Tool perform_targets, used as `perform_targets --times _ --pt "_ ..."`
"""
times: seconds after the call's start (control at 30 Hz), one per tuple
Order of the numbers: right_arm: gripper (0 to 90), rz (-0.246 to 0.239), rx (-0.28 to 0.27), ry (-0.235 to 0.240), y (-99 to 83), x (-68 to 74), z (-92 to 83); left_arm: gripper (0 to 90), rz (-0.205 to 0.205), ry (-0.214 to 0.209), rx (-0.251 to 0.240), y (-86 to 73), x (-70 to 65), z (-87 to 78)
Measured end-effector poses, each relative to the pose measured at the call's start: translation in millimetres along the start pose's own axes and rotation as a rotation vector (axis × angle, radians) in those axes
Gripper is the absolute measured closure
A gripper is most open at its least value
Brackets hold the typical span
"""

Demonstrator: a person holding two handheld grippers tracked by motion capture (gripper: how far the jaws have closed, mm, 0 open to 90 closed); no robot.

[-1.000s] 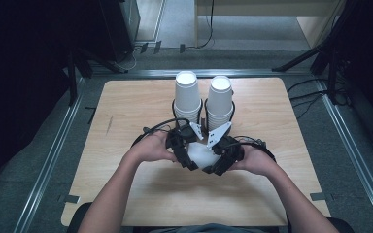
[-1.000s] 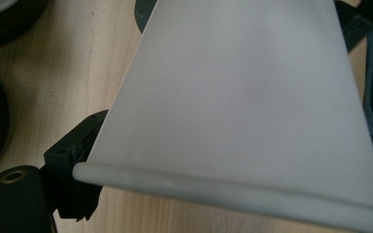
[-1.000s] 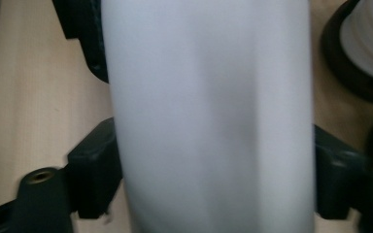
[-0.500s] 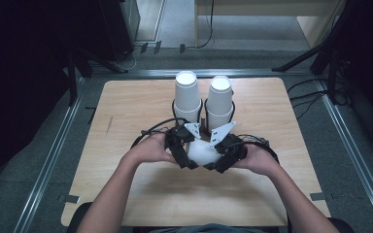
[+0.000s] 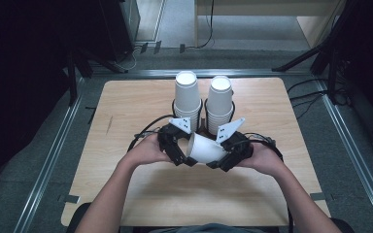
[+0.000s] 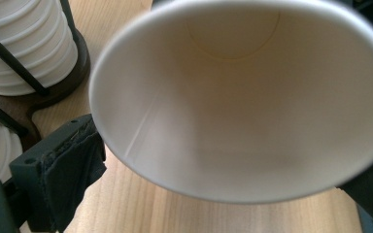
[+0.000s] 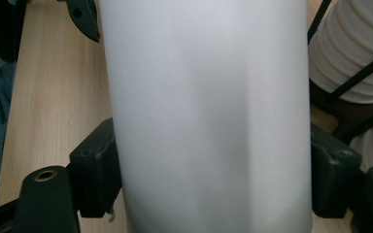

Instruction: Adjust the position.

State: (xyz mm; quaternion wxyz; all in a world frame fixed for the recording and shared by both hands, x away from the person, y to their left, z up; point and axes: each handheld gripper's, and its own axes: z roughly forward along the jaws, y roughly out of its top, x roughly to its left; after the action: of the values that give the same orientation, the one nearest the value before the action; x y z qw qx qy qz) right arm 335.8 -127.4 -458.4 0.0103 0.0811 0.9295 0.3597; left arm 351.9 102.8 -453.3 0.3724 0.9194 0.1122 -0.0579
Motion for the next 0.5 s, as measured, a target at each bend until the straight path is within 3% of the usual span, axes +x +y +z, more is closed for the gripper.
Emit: perform_targets --times 0.4,0.5 --pt "22.1 0.018 -0.062 0.024 0.2 -0.7 -7.4 0.0 -0.024 -0.016 -0.062 -0.7 -3.0 4.6" --pt "22.0 0.03 -0.065 0.033 -0.1 -0.7 -5.5 0.0 -0.053 -0.041 -0.112 1.1 -1.6 2.8"
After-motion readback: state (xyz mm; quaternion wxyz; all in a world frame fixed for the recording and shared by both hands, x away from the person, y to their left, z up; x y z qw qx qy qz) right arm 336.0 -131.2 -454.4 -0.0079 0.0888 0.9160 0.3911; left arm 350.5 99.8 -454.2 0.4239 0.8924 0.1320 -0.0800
